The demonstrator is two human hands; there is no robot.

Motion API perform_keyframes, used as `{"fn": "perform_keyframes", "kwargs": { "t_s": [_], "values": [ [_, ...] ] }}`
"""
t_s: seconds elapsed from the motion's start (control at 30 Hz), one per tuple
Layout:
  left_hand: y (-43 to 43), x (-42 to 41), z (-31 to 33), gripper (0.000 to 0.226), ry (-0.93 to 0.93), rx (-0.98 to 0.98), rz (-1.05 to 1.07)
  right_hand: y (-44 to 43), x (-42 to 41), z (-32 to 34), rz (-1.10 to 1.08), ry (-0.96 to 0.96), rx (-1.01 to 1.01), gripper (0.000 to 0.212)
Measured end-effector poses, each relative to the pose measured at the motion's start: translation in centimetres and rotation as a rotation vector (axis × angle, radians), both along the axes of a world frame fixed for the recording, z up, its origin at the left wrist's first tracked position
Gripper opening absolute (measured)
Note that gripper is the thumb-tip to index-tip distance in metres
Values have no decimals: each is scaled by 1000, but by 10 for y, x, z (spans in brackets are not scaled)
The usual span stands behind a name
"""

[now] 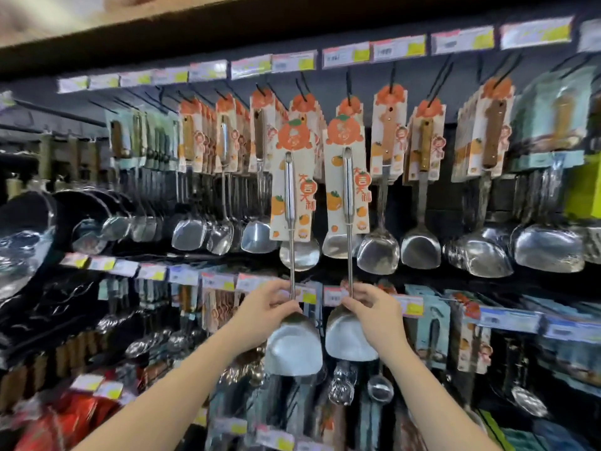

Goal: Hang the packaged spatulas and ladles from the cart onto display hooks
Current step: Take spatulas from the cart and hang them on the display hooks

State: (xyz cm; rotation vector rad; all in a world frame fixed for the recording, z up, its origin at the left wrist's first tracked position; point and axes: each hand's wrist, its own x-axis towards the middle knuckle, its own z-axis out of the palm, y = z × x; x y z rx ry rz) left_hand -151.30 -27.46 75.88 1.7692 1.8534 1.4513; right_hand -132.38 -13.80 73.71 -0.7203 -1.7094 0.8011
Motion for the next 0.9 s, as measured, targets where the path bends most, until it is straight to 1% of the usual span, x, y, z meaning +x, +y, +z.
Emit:
{"fn": "perform_keyframes", "kwargs": {
  "t_s": [0.13,0.27,0.33,0.47,0.57,0.67,0.9],
  "values": [
    [15,-40,13,11,-13,-11,-108,1,-26,18,-102,23,-7,17],
    [34,-66,25,6,49,4,-191,1,-42,40,-197,27,7,28],
    [42,-72,30,8,53,19,-211,3,-46,49,-226,30,9,29],
    [56,-82,36,10,11,30,-256,7,-50,67,-240,47,24,31],
    [63,-85,44,9,-16,50,-313,10,-52,81,-229,52,33,27],
    [68,-86,54,12,12,54,-309,16,-53,95,-221,44,33,31],
    [80,-84,72,9,56,79,-307,35,-56,123,-237,33,40,25]
  ]
}}
